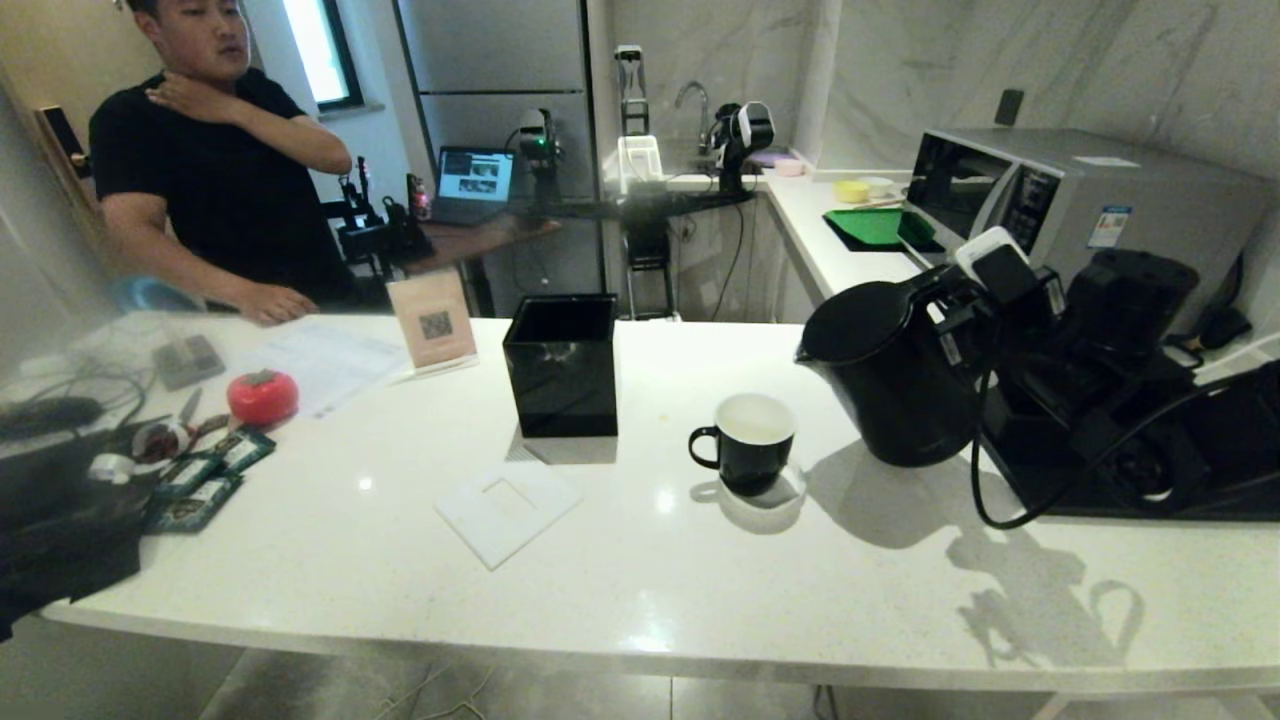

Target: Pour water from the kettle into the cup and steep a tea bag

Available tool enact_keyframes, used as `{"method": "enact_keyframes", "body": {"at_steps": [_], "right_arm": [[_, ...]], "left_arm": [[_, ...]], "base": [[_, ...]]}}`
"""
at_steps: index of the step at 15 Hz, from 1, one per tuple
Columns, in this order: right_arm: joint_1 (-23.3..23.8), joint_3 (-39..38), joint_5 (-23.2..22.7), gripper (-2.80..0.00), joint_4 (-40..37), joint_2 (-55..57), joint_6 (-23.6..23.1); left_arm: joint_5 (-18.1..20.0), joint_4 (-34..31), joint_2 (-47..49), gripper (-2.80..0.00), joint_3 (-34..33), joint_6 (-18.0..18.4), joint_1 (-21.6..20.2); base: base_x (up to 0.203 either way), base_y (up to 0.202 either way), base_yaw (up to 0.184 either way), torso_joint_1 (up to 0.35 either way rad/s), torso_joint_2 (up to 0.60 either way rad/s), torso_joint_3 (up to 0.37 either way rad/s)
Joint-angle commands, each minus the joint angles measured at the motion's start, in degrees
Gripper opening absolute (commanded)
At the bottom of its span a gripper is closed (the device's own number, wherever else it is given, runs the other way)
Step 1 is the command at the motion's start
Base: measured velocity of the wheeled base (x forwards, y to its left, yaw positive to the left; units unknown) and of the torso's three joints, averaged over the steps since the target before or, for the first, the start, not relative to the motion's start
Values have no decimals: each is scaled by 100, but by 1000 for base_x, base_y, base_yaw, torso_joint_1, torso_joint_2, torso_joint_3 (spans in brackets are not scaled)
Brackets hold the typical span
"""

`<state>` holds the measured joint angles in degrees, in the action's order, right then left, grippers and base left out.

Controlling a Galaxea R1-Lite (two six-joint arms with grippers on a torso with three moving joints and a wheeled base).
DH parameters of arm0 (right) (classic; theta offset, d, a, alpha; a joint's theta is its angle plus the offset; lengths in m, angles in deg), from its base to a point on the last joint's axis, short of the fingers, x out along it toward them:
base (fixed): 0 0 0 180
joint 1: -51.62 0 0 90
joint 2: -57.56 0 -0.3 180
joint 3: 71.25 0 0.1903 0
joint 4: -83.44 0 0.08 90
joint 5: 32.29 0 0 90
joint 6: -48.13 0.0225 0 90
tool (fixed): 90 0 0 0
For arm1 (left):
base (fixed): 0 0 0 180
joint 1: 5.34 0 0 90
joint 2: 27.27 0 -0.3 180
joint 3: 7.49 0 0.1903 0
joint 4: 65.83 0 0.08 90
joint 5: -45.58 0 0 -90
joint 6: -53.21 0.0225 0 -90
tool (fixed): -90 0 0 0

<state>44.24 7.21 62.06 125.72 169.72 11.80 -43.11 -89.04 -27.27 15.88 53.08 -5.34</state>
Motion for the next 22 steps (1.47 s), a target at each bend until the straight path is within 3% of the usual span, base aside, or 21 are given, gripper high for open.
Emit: {"method": "enact_keyframes", "body": {"at_steps": [1,22], "right_arm": [[-20,1,4,-280,38,-26,-64],[-273,238,-699,-280,27,-88,-1105]], "left_arm": [[1,2,0,-280,0,-2,0],[1,2,0,-280,0,4,0]], "base": [[0,0,0,0,0,0],[0,0,0,0,0,0]]}}
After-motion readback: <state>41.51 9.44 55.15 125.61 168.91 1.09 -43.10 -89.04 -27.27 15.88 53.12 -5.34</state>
